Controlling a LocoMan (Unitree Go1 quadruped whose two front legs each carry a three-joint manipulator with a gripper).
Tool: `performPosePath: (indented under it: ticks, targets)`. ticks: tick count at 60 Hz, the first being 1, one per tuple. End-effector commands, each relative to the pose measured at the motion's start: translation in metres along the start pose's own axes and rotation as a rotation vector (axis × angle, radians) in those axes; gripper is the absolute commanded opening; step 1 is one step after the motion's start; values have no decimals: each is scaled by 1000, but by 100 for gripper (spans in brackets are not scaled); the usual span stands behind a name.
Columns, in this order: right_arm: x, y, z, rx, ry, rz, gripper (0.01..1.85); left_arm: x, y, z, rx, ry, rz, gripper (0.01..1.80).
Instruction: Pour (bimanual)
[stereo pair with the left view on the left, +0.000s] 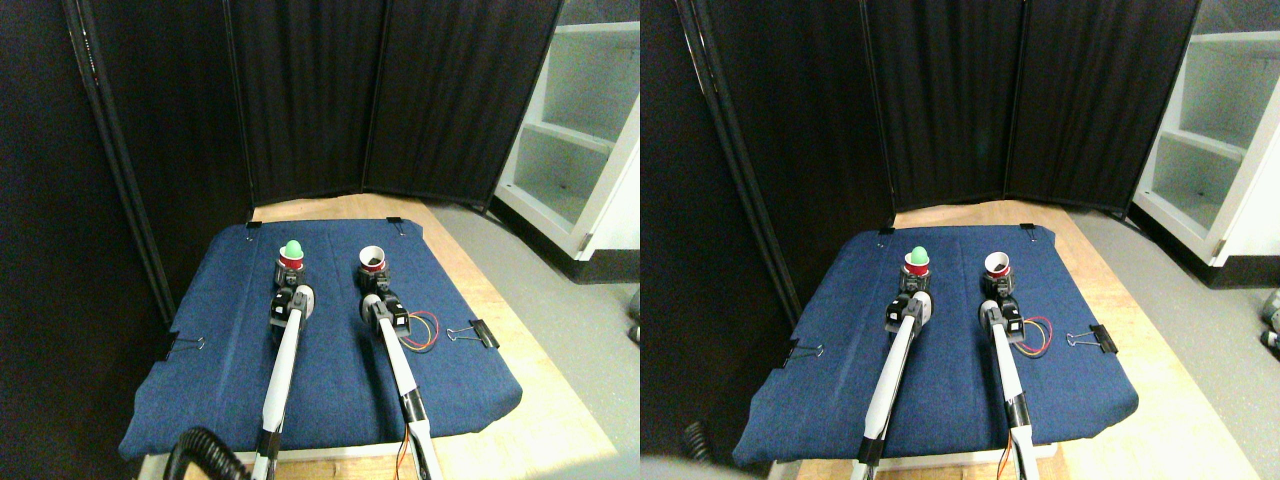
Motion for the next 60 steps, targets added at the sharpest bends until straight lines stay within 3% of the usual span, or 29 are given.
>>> performPosePath:
  ticks: [1, 28, 41, 53, 60]
  targets:
    - [0, 0, 3, 17, -22, 8, 1, 1, 2, -3, -1, -5, -17, 1]
    - [-2, -7, 7, 42, -39, -28, 1, -5, 20, -5, 33, -81, -4, 1]
    - [-4, -7, 6, 68, -31, -76, 28, -8, 20, -3, 45, -98, -4, 3]
    - [-5, -8, 6, 102, -23, -101, 33, -10, 22, -2, 43, -106, -6, 31]
    - [-8, -8, 8, 84, -26, -113, 53, -12, 22, -2, 44, -111, -10, 37]
